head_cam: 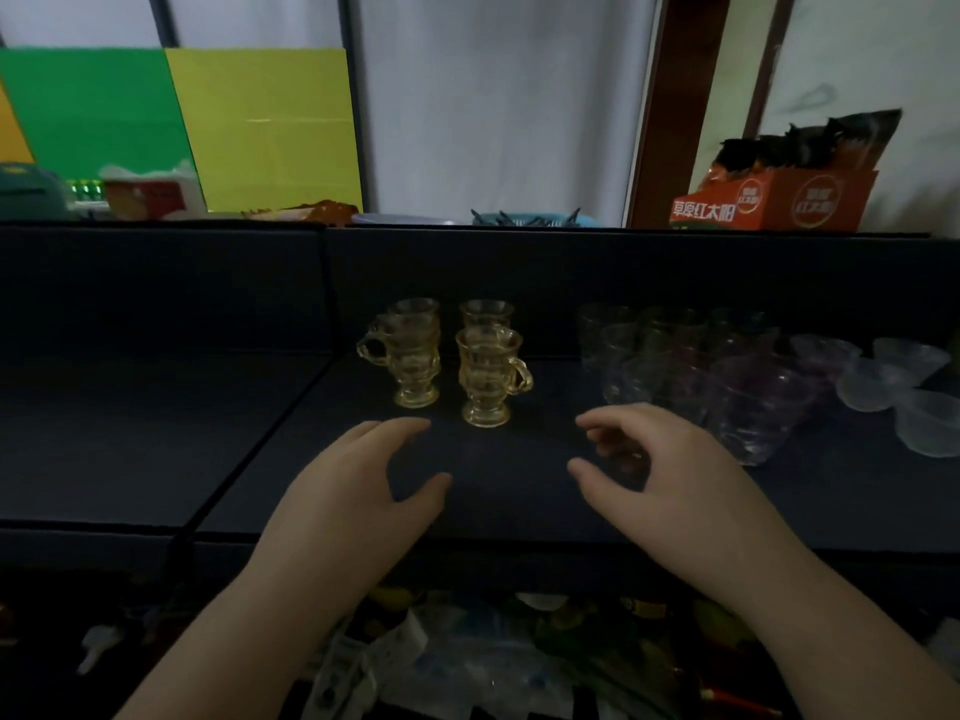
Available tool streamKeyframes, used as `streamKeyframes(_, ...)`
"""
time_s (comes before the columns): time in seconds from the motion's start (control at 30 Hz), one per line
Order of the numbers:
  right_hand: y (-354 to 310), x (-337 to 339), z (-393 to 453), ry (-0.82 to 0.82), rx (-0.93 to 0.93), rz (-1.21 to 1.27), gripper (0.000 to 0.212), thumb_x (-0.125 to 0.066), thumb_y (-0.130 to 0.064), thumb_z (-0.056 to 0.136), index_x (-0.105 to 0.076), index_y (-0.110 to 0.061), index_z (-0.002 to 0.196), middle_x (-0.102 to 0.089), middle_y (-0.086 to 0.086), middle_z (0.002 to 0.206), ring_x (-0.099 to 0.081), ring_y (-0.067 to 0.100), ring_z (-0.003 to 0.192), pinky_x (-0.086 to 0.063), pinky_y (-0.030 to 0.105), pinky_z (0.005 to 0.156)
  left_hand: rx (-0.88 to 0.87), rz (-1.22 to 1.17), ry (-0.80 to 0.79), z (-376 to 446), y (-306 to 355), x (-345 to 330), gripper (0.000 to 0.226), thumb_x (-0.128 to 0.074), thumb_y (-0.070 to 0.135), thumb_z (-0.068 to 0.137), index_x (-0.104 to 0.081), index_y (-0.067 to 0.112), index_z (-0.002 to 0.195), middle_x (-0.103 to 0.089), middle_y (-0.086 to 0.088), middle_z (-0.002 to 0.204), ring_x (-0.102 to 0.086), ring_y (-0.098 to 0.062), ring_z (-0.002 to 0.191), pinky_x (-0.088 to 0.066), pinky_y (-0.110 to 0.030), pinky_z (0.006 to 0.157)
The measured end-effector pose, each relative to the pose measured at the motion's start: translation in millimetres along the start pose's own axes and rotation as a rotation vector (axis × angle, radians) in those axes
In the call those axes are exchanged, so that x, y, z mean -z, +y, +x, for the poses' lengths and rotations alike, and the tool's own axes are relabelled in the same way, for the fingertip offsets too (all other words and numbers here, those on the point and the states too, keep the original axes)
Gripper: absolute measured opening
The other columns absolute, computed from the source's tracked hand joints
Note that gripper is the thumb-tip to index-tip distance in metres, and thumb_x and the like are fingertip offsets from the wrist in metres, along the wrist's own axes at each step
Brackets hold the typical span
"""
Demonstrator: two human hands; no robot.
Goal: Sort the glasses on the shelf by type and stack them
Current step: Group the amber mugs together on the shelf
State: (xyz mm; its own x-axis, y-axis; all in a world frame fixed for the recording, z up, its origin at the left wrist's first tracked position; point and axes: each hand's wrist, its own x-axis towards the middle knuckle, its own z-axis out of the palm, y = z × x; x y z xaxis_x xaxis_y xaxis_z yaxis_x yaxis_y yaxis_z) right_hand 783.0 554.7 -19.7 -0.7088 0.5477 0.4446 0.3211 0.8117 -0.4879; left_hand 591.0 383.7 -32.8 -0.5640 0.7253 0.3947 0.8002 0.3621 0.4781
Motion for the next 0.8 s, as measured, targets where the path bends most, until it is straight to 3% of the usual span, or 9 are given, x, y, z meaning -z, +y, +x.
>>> streamKeyframes(0.13,-1.8,-17.9,44.7,0.031,0.034,0.049,0.053,-0.067,-0.048,0.083,-0.054,-0.037,0.133,-0.054,-0.022,0.113,-0.052,-0.006,0.104,-0.049,0.02,0.088,0.027,0.012,0.075,35.9,-16.8,3.1,0.063,-0.064,0.054,0.079,-0.044,0.041,0.138,-0.047,0.019,0.129,-0.045,-0.001,0.112,-0.042,-0.025,0.089)
streamKeyframes(0.3,-5.4,-47.5,106.1,-0.003,-0.03,0.084,0.078,-0.07,-0.054,0.081,-0.036,-0.03,0.148,-0.045,-0.009,0.137,-0.047,0.006,0.121,-0.048,0.033,0.098,0.026,0.035,0.189,92.2,-33.5,7.8,0.079,-0.065,0.057,0.076,-0.036,0.03,0.144,-0.038,0.005,0.141,-0.034,-0.016,0.129,-0.035,-0.033,0.1)
streamKeyframes(0.4,-8.1,-64.6,127.6,-0.028,-0.124,0.151,0.076,-0.074,-0.057,0.078,-0.039,-0.035,0.141,-0.048,-0.016,0.122,-0.051,0.001,0.104,-0.047,0.024,0.083,0.115,-0.003,0.146,126.6,-48.1,1.2,0.088,-0.067,0.062,0.073,-0.032,0.028,0.146,-0.035,0.001,0.144,-0.037,-0.018,0.128,-0.04,-0.035,0.099)
streamKeyframes(0.5,-9.3,-75.1,136.5,-0.044,-0.153,0.189,0.061,-0.077,-0.053,0.078,-0.041,-0.044,0.126,-0.042,-0.029,0.096,-0.046,-0.01,0.085,-0.036,0.012,0.067,0.111,-0.126,0.077,148.2,-61.9,-4.7,0.076,-0.07,0.06,0.07,-0.044,0.032,0.135,-0.05,0.008,0.127,-0.053,-0.006,0.105,-0.048,-0.026,0.081)
streamKeyframes(0.57,-9.7,-78.7,140.0,-0.015,-0.164,0.204,0.068,-0.078,-0.05,0.078,-0.043,-0.038,0.135,-0.042,-0.031,0.094,-0.046,-0.013,0.084,-0.036,0.011,0.066,0.08,-0.121,0.059,155.5,-67.7,-5.5,0.071,-0.071,0.06,0.069,-0.048,0.033,0.131,-0.053,0.013,0.116,-0.054,-0.003,0.095,-0.049,-0.025,0.077)
streamKeyframes(0.7,-12.1,-84.6,143.4,0.008,-0.21,0.222,0.056,-0.08,-0.047,0.078,-0.037,-0.048,0.114,-0.049,-0.03,0.093,-0.051,-0.013,0.086,-0.039,0.01,0.066,0.051,-0.09,0.01,160.7,-74.8,-4.8,0.076,-0.071,0.062,0.067,-0.047,0.034,0.133,-0.053,0.015,0.114,-0.054,-0.004,0.096,-0.052,-0.032,0.082)
streamKeyframes(0.8,-11.6,-85.7,146.7,0.02,-0.232,0.205,0.057,-0.079,-0.047,0.078,-0.037,-0.048,0.116,-0.049,-0.03,0.093,-0.05,-0.015,0.084,-0.038,0.009,0.065,0.055,-0.155,-0.015,163.3,-76.9,-5.0,0.077,-0.073,0.059,0.068,-0.045,0.032,0.135,-0.055,0.015,0.115,-0.055,-0.004,0.098,-0.053,-0.033,0.084)
